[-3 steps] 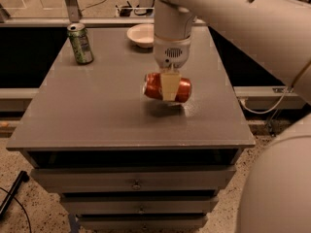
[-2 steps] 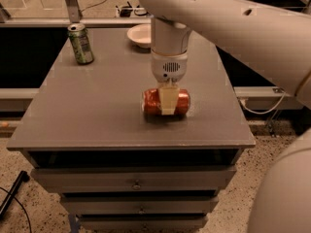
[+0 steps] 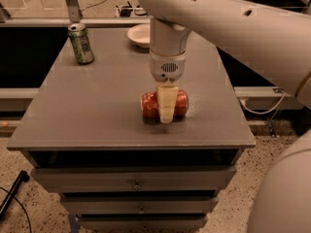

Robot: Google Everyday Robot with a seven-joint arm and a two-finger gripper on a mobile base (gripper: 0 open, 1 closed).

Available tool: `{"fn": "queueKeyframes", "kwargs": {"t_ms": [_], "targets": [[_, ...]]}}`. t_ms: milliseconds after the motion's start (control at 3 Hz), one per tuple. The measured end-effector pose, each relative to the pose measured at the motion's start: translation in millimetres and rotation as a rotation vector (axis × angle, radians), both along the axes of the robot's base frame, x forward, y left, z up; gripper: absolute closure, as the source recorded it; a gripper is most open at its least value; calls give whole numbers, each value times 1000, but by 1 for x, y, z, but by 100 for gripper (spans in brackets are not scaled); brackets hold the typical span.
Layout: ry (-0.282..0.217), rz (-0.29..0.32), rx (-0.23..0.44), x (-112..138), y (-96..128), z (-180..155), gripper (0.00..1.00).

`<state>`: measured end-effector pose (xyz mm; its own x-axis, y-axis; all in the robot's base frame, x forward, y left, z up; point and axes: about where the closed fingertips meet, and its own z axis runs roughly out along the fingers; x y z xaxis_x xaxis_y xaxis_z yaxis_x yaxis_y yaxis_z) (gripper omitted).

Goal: Knock coke can over

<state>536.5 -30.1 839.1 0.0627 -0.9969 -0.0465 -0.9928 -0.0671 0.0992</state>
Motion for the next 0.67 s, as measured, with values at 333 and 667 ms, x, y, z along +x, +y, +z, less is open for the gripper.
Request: {"fn": "queueKeyframes", "kwargs": {"t_ms": [333, 667], "targets": [[-14, -2, 9, 3, 2, 0, 0], [-14, -2, 9, 3, 2, 0, 0]]}}
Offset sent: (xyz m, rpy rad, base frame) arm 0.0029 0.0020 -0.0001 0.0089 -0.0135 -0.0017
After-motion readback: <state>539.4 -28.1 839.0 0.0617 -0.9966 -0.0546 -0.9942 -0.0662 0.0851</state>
